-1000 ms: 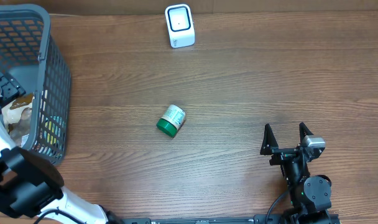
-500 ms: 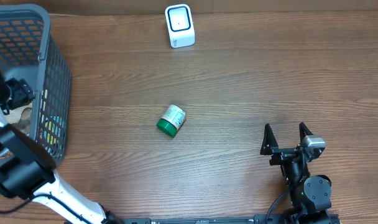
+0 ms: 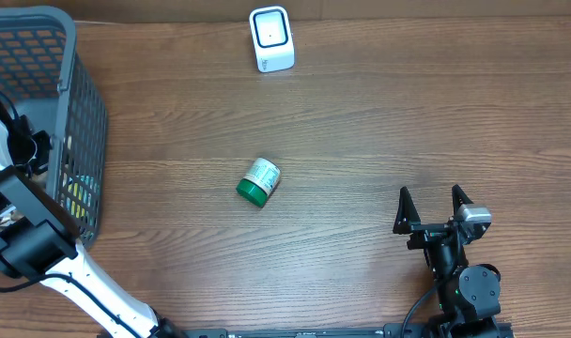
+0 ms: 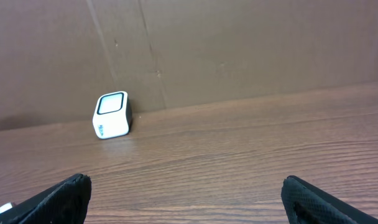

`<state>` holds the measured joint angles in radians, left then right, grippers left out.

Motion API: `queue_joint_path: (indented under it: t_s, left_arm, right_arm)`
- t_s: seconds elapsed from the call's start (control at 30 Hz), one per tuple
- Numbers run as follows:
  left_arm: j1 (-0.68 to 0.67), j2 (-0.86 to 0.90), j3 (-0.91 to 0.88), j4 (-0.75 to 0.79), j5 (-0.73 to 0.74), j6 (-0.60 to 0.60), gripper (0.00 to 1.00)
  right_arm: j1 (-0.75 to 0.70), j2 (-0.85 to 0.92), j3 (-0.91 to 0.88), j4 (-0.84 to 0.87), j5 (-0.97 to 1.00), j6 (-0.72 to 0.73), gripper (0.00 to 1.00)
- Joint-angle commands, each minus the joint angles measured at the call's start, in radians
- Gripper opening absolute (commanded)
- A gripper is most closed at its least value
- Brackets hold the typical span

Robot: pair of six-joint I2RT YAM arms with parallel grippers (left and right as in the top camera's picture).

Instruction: Scan the item barcode

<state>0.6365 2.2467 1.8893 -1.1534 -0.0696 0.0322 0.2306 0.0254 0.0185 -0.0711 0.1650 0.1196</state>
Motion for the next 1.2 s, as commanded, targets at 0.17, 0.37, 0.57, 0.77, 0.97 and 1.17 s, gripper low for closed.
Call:
queue_joint_path:
  t_s: [0.17,0.37,0.57,0.77,0.97,1.17]
  left_arm:
    - [0.003,0.042,-0.002,0.009,-0.008,0.013,0.31]
    - [0.003,0.042,-0.002,0.002,-0.008,0.013,0.05]
    - [0.003,0.042,0.01,-0.014,-0.008,0.013,0.04]
    - [0.002,0.042,0.14,-0.095,-0.008,0.005,0.04]
    - [0.003,0.042,0.372,-0.21,-0.01,-0.051,0.04]
    - [0.003,0.043,0.441,-0.274,0.003,-0.062,0.83]
  right_arm:
    - [0.0,-0.001,-0.01,0.006,0.014,0.005,1.0]
    - [0.0,-0.001,-0.01,0.005,0.014,0.005,1.0]
    - [0.0,-0.001,-0.01,0.006,0.014,0.004,1.0]
    - [0.0,0.0,-0.01,0.006,0.014,0.005,1.0]
    - [0.0,-0.001,-0.01,0.005,0.014,0.005,1.0]
    - [0.0,-0.001,-0.01,0.006,0.014,0.005,1.0]
